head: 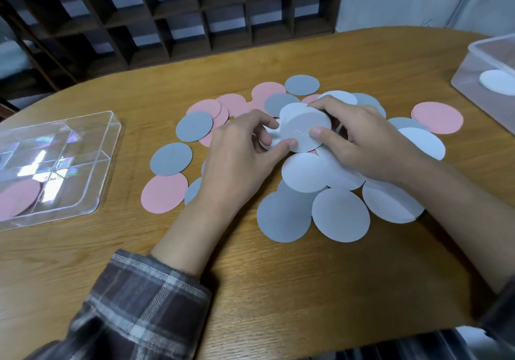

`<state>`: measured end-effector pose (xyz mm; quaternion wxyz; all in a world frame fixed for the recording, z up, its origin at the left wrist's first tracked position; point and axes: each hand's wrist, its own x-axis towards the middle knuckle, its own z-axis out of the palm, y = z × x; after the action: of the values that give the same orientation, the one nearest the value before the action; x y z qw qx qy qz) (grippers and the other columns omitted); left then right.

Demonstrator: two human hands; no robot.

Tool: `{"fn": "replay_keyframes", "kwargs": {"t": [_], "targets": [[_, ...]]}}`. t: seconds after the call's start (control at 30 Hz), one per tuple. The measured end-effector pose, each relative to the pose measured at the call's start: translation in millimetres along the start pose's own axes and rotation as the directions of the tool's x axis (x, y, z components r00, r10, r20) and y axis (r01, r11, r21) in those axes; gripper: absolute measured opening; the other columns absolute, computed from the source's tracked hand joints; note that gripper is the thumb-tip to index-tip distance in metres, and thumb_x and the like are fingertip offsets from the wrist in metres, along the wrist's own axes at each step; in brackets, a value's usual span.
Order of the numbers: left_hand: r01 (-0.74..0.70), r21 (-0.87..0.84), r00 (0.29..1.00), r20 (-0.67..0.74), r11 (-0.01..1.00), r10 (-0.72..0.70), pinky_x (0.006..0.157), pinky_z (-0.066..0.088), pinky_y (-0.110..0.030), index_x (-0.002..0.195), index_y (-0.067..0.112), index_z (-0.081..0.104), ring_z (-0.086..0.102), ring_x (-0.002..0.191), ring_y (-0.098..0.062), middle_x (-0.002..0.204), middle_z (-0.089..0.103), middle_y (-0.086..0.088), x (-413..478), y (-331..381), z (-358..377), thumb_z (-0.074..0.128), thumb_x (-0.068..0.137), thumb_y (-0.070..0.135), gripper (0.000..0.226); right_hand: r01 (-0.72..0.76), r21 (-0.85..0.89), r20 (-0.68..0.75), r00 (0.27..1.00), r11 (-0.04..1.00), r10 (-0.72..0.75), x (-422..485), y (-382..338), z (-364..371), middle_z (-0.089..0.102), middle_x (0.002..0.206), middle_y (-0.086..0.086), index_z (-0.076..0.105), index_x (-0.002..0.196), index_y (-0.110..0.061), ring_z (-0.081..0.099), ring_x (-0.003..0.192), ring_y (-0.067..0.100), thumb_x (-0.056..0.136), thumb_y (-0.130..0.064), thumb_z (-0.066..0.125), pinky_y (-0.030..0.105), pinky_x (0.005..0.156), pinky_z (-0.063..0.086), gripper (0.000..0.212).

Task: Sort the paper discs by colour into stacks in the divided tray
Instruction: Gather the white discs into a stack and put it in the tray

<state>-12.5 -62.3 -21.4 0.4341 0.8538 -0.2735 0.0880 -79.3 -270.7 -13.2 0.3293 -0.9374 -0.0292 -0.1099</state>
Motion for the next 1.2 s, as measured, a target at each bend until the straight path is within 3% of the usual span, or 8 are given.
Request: {"fn": "replay_keyframes", "kwargs": {"t": [0.1, 0.2, 0.3, 0.53, 0.67, 0.83, 1.03, 1.2], "targets": [[-0.028, 0.029, 0.994, 0.105, 0.999, 0.025, 0.062, 0.048, -0.026, 0.086, 0.024, 0.073, 0.058, 0.065, -0.009, 0.071, 0.065, 0.008, -3.3, -0.4, -2.0, 0.089, 0.075, 0.048, 0.031, 0.004, 0.024, -0.02, 1.0, 1.0, -0.003, -0.6, 2.1, -2.6, 0.066, 0.092, 0.0, 0.06, 0.127, -0.024, 0.059, 0.082, 0.016, 0.103, -0.024, 0.056, 0.039, 0.071, 0.048, 0.025], [-0.11, 0.081, 0.953, 0.29, 0.991, 0.083, 0.072, 0.049, -0.025, 0.1, 0.029, 0.078, 0.058, 0.082, -0.005, 0.092, 0.066, 0.012, -8.4, 0.4, -1.4, 0.09, 0.07, 0.056, 0.042, -0.003, 0.041, -0.031, 0.999, 0.999, 0.004, -0.6, 4.1, -4.8, 0.067, 0.096, 0.003, 0.061, 0.128, -0.024, 0.059, 0.084, 0.019, 0.103, -0.023, 0.057, 0.045, 0.075, 0.05, 0.026], [-0.135, 0.124, 0.933, 0.35, 0.983, 0.084, 0.077, 0.046, -0.023, 0.115, 0.032, 0.077, 0.055, 0.091, 0.0, 0.104, 0.063, 0.014, -9.2, 0.0, -0.9, 0.087, 0.069, 0.063, 0.056, -0.004, 0.045, -0.031, 1.0, 0.999, 0.005, 0.0, 6.2, -5.4, 0.068, 0.1, 0.003, 0.06, 0.13, -0.025, 0.059, 0.085, 0.018, 0.103, -0.023, 0.056, 0.044, 0.075, 0.05, 0.027], [-0.077, 0.094, 0.919, 0.394, 0.993, 0.034, 0.077, 0.042, -0.018, 0.123, 0.032, 0.074, 0.056, 0.095, -0.006, 0.107, 0.063, 0.012, -8.4, 3.9, -5.1, 0.09, 0.071, 0.054, 0.059, 0.009, 0.04, -0.053, 0.999, 0.999, -0.006, 2.1, 7.4, -3.4, 0.069, 0.1, 0.001, 0.061, 0.134, -0.027, 0.06, 0.084, 0.016, 0.103, -0.022, 0.057, 0.032, 0.074, 0.047, 0.032], [-0.004, 0.015, 0.93, 0.367, 1.0, -0.002, 0.074, 0.041, -0.011, 0.122, 0.031, 0.072, 0.057, 0.084, -0.005, 0.104, 0.063, 0.01, -5.3, 3.8, -7.0, 0.094, 0.073, 0.032, 0.054, 0.006, 0.049, -0.082, 0.997, 0.999, -0.002, 2.8, 8.1, -3.7, 0.07, 0.096, 0.001, 0.063, 0.135, -0.03, 0.058, 0.079, 0.015, 0.101, -0.02, 0.06, 0.027, 0.07, 0.046, 0.036], [0.185, -0.224, 0.936, 0.335, 0.957, -0.103, 0.068, 0.047, -0.016, 0.107, 0.019, 0.079, 0.053, 0.066, -0.006, 0.083, 0.064, 0.006, 0.0, 0.3, -12.9, 0.082, 0.087, 0.01, 0.022, -0.001, 0.111, -0.119, 0.993, 0.994, 0.014, 2.6, 5.2, -1.9, 0.055, 0.073, 0.006, 0.054, 0.147, -0.036, 0.045, 0.062, 0.01, 0.102, -0.018, 0.061, 0.019, 0.057, 0.034, 0.049], [0.252, -0.432, 0.945, 0.301, 0.866, -0.125, 0.066, 0.041, -0.016, 0.098, 0.011, 0.075, 0.049, 0.073, -0.016, 0.08, 0.059, 0.001, 4.0, 3.7, -21.3, 0.073, 0.093, 0.001, 0.011, -0.027, 0.198, -0.055, 0.998, 0.98, 0.039, 2.3, 5.7, 0.8, 0.062, 0.087, 0.025, 0.05, 0.149, -0.044, 0.058, 0.082, 0.042, 0.104, -0.024, 0.055, 0.055, 0.076, 0.051, 0.049], [0.196, -0.462, 0.978, 0.153, 0.865, -0.14, 0.059, 0.04, -0.015, 0.095, 0.016, 0.069, 0.049, 0.065, -0.013, 0.083, 0.067, -0.008, 1.4, 7.2, -13.7, 0.07, 0.095, 0.004, 0.013, -0.045, 0.348, -0.017, 0.998, 0.936, 0.055, 0.8, 1.5, 2.4, 0.063, 0.078, 0.013, 0.055, 0.146, -0.039, 0.063, 0.076, 0.025, 0.105, -0.024, 0.051, 0.052, 0.085, 0.055, 0.044]]}}
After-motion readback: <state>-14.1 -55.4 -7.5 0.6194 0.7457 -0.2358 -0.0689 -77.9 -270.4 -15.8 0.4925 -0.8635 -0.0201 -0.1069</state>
